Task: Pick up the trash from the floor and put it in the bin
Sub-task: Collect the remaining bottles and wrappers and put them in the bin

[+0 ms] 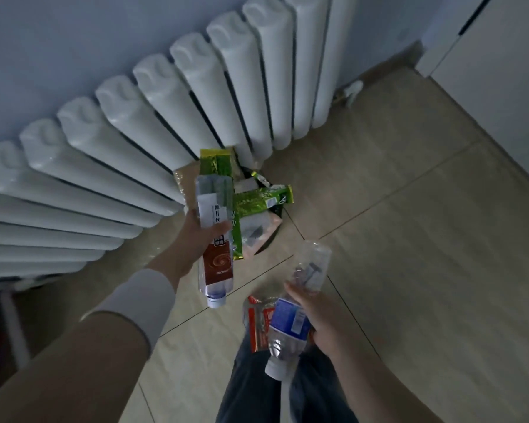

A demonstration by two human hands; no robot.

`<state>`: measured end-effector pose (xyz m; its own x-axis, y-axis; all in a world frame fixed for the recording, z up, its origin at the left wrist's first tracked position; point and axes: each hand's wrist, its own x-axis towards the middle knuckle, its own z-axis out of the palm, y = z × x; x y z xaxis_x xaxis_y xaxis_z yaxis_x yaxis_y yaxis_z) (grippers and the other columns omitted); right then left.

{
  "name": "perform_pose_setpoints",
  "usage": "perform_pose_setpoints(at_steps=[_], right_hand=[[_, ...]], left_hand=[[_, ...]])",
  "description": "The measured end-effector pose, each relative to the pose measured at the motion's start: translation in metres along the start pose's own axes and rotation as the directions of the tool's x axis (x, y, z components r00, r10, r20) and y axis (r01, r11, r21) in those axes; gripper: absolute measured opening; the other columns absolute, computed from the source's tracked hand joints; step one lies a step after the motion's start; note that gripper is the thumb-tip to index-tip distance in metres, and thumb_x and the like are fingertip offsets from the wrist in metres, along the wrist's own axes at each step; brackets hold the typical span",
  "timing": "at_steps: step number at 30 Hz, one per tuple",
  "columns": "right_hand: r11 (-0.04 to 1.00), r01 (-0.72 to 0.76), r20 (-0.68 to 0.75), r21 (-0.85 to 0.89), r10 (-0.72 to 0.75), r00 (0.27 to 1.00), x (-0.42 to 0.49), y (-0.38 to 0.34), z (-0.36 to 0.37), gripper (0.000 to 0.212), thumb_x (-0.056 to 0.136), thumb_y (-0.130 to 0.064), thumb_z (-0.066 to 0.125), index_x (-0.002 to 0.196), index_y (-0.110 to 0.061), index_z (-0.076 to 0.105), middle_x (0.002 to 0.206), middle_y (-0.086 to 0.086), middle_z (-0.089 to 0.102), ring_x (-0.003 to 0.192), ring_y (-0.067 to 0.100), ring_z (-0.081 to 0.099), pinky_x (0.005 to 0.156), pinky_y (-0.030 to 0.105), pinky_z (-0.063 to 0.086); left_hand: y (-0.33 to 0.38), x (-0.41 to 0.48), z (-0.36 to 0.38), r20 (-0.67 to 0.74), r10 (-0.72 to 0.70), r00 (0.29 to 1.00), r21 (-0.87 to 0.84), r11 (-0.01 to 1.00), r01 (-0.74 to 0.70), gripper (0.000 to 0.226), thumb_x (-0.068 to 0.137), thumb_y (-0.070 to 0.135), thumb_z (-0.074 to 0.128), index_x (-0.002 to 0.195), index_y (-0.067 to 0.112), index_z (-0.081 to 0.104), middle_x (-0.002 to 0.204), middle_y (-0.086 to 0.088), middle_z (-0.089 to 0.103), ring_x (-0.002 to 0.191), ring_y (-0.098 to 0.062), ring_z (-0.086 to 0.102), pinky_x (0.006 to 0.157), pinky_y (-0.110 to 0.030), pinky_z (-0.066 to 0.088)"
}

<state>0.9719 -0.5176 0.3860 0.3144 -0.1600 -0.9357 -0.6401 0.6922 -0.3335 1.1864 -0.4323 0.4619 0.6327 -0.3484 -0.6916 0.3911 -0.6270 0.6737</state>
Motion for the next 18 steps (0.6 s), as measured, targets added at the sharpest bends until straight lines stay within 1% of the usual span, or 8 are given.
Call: perform_pose_setpoints(at_steps=[4, 6, 8, 11, 13, 14, 16, 18], right_hand=[[0.997, 0.021, 0.055, -0.076, -0.016, 0.998, 0.023, -0.034, 0.036, 0.069, 0.056, -0.053, 0.076, 0.108, -0.011, 0.058, 0.103, 0.011, 0.070, 0.092, 0.030, 0.069, 0.088, 0.043, 0.054], [0.993, 0.055, 0.101, -0.102, -0.045, 0.994, 0.038, -0.056, 0.058, 0.082, 0.045, -0.061, 0.074, 0.108, -0.012, 0.059, 0.104, 0.012, 0.070, 0.096, 0.032, 0.068, 0.093, 0.047, 0.051], [0.990, 0.066, 0.105, -0.122, -0.053, 0.993, 0.064, -0.077, 0.079, 0.094, 0.037, -0.067, 0.074, 0.110, -0.010, 0.059, 0.107, 0.013, 0.070, 0.098, 0.032, 0.067, 0.096, 0.047, 0.050], [0.990, 0.029, 0.096, -0.140, -0.016, 0.995, 0.115, -0.105, 0.108, 0.071, 0.067, -0.058, 0.070, 0.114, -0.007, 0.055, 0.108, 0.013, 0.069, 0.096, 0.030, 0.068, 0.094, 0.045, 0.051], [0.953, 0.093, 0.036, -0.289, -0.086, 0.996, 0.151, -0.121, 0.124, 0.064, 0.075, -0.061, 0.061, 0.113, -0.009, 0.051, 0.097, 0.006, 0.066, 0.087, 0.021, 0.066, 0.083, 0.037, 0.056], [0.910, 0.136, -0.011, -0.391, -0.152, 0.988, 0.167, -0.128, 0.132, 0.065, 0.076, -0.064, 0.056, 0.114, -0.011, 0.050, 0.095, 0.003, 0.064, 0.085, 0.018, 0.064, 0.079, 0.034, 0.055], [0.827, 0.160, -0.092, -0.538, -0.246, 0.965, 0.192, -0.137, 0.141, 0.077, 0.078, -0.067, 0.050, 0.127, -0.008, 0.045, 0.117, 0.010, 0.061, 0.106, 0.026, 0.058, 0.094, 0.040, 0.049], [0.752, 0.125, -0.142, -0.647, -0.280, 0.949, 0.205, -0.137, 0.143, 0.088, 0.082, -0.063, 0.048, 0.145, -0.008, 0.022, 0.147, 0.016, 0.036, 0.135, 0.034, 0.032, 0.110, 0.045, 0.031]], left_hand=[[-0.019, 0.037, -0.025, -0.011, -0.020, 1.000, 0.041, 0.999, 0.020, 0.052, 0.083, 0.018, 0.065, 0.131, 0.009, 0.045, 0.115, -0.008, 0.062, 0.080, -0.010, 0.060, 0.054, -0.012, 0.047], [-0.026, 0.066, -0.033, -0.013, -0.048, 0.999, 0.027, 0.998, 0.048, 0.054, 0.082, 0.017, 0.066, 0.131, 0.007, 0.045, 0.123, -0.014, 0.061, 0.087, -0.017, 0.062, 0.062, -0.018, 0.048], [-0.034, 0.100, -0.038, 0.001, -0.080, 0.997, 0.040, 0.996, 0.080, 0.061, 0.081, 0.016, 0.068, 0.135, 0.006, 0.040, 0.128, -0.017, 0.058, 0.104, -0.027, 0.061, 0.076, -0.030, 0.050], [-0.046, 0.151, -0.043, 0.027, -0.096, 0.995, 0.099, 0.991, 0.092, 0.066, 0.077, 0.016, 0.072, 0.134, 0.006, 0.040, 0.128, -0.016, 0.058, 0.108, -0.029, 0.060, 0.079, -0.033, 0.051], [-0.056, 0.181, -0.044, 0.015, -0.096, 0.995, 0.159, 0.983, 0.092, 0.070, 0.076, 0.020, 0.074, 0.134, 0.009, 0.037, 0.127, -0.015, 0.058, 0.110, -0.029, 0.059, 0.079, -0.033, 0.051], [-0.060, 0.195, -0.045, 0.001, -0.099, 0.995, 0.184, 0.978, 0.098, 0.078, 0.075, 0.024, 0.074, 0.139, 0.010, 0.032, 0.130, -0.014, 0.055, 0.115, -0.030, 0.057, 0.086, -0.037, 0.051], [-0.066, 0.217, -0.049, -0.033, -0.113, 0.993, 0.200, 0.973, 0.118, 0.086, 0.077, 0.029, 0.073, 0.145, 0.014, 0.022, 0.136, -0.013, 0.050, 0.123, -0.032, 0.051, 0.100, -0.048, 0.045], [-0.070, 0.227, -0.052, -0.057, -0.102, 0.993, 0.180, 0.977, 0.111, 0.079, 0.080, 0.030, 0.069, 0.144, 0.016, 0.024, 0.137, -0.014, 0.050, 0.124, -0.034, 0.050, 0.101, -0.051, 0.044]])
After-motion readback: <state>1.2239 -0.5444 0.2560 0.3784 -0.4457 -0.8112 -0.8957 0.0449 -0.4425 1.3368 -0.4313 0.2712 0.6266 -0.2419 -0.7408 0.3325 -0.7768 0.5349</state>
